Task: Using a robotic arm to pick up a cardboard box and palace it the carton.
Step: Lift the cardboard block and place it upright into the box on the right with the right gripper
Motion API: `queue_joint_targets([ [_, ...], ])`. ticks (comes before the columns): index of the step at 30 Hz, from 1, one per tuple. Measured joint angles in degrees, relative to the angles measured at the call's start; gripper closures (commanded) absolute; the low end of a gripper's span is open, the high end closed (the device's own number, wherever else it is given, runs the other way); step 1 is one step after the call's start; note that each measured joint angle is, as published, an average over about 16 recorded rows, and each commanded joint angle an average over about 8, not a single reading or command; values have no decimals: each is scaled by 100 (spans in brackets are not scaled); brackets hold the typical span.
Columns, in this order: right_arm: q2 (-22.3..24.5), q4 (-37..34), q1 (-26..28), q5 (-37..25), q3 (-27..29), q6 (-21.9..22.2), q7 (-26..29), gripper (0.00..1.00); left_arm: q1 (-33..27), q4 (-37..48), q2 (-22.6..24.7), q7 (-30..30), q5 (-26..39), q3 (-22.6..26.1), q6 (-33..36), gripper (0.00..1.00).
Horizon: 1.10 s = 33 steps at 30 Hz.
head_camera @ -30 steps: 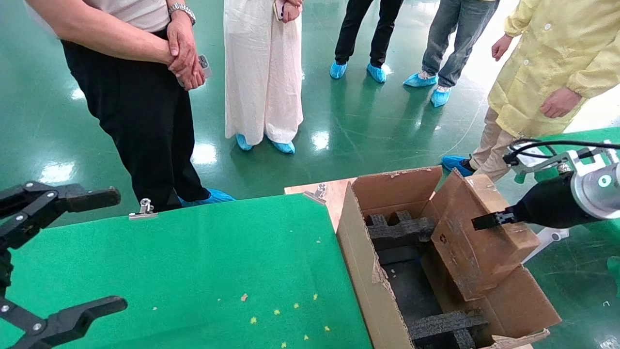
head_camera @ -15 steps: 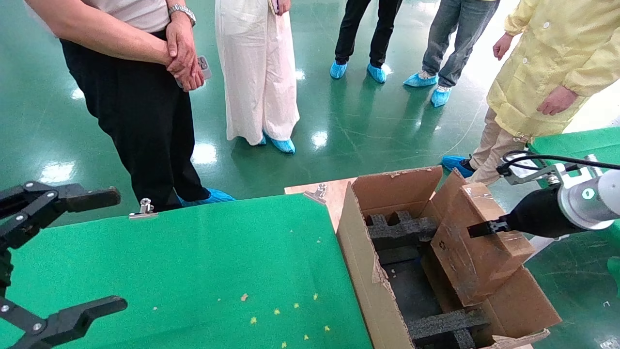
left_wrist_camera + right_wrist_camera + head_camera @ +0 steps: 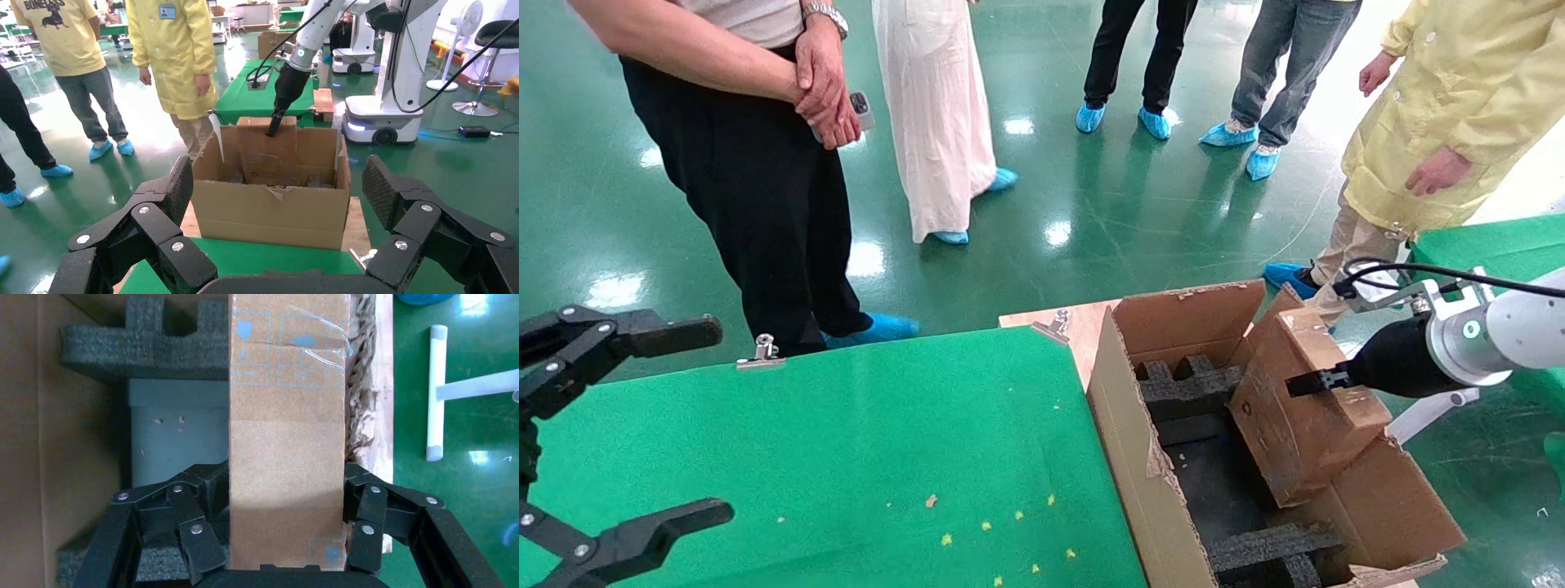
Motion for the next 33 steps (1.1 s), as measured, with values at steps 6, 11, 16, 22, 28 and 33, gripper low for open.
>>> queue_joint_targets([
  [6, -58, -159, -228, 174, -3, 60, -165, 100, 0, 0, 0, 0, -1, 1, 0, 0],
  [11, -110, -316, -445, 321, -4, 129, -313, 100, 0, 0, -1, 1, -1, 2, -1, 0],
  [16, -185, -513, -668, 481, 9, 202, -467, 100, -1, 0, -1, 1, -2, 2, -1, 0],
  [22, -299, -795, -932, 698, 48, 263, -681, 100, -1, 0, -1, 2, -2, 3, -1, 0],
  [28, -421, -1104, -1177, 934, 108, 270, -922, 100, -1, 0, -2, 2, -3, 4, -2, 0],
  [33, -521, -1362, -1379, 1132, 164, 245, -1141, 100, -1, 0, -2, 2, -3, 5, -2, 0],
])
